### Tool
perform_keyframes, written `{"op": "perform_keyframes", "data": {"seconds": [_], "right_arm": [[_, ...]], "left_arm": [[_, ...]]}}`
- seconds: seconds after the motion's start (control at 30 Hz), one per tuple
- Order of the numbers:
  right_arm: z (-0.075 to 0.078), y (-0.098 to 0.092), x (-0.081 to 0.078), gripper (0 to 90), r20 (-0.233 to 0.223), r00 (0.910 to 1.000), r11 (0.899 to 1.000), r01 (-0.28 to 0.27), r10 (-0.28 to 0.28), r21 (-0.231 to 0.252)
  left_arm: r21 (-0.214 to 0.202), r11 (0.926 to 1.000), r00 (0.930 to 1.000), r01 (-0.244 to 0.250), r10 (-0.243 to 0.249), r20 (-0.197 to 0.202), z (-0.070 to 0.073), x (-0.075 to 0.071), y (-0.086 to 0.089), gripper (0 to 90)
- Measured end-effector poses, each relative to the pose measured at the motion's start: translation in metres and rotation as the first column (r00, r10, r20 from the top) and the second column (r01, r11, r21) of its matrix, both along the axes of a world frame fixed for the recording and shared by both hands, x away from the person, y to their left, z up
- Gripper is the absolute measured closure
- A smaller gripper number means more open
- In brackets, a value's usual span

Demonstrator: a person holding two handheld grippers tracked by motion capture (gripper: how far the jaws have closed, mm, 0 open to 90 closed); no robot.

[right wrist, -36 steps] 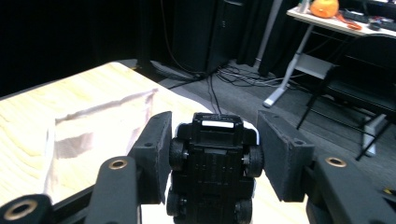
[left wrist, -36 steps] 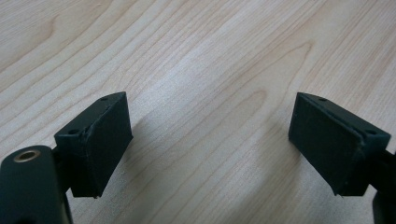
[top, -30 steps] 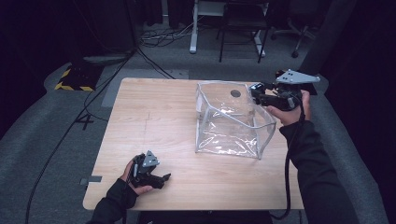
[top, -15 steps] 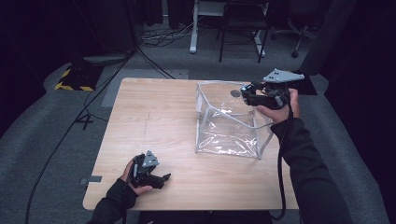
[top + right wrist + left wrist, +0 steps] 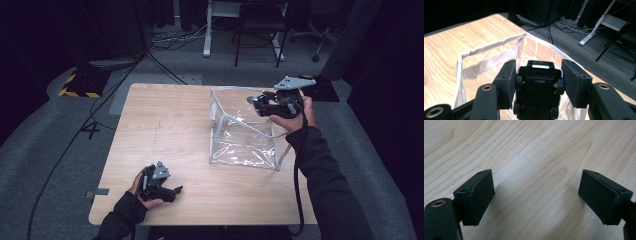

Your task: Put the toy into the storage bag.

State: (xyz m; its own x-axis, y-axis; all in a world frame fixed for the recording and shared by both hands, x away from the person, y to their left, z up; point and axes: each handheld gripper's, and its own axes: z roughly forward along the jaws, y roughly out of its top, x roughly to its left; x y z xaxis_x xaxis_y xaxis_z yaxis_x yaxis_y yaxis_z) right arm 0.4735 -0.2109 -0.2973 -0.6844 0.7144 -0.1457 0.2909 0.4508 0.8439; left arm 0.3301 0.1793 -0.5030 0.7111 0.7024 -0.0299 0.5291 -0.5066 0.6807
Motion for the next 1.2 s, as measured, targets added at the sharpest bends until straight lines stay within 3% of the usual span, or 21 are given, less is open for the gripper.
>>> {"op": "perform_keyframes", "data": {"seconds": [0.3, 0.5, 0.67, 0.93, 1.2], "right_arm": [[-0.004, 0.003, 0.002, 47.9, -0.052, 0.9986, 0.999, -0.004, 0.002, -0.043], [-0.004, 0.005, 0.001, 47.9, -0.076, 0.997, 0.994, -0.023, 0.015, -0.103], [-0.005, 0.005, -0.001, 47.9, -0.099, 0.9951, 0.989, -0.006, -0.009, -0.15], [-0.007, -0.004, -0.007, 47.9, -0.116, 0.9931, 0.986, -0.006, -0.013, -0.168], [-0.011, -0.017, -0.01, 47.8, -0.162, 0.9866, 0.985, -0.012, -0.016, -0.17]], "left_arm": [[0.001, 1.0, 1.0, 0.001, -0.001, 0.0, 0.0, 0.0, 0.0, 13.7], [-0.002, 1.0, 1.0, 0.001, -0.001, -0.001, 0.0, 0.0, 0.0, 13.7], [-0.003, 1.0, 1.0, 0.001, -0.001, -0.002, 0.0, 0.0, 0.0, 13.7], [0.0, 1.0, 1.0, 0.003, -0.003, 0.0, 0.0, 0.0, 0.0, 13.7], [0.001, 1.0, 1.0, -0.001, 0.001, 0.002, 0.0, 0.0, 0.0, 13.7]]}}
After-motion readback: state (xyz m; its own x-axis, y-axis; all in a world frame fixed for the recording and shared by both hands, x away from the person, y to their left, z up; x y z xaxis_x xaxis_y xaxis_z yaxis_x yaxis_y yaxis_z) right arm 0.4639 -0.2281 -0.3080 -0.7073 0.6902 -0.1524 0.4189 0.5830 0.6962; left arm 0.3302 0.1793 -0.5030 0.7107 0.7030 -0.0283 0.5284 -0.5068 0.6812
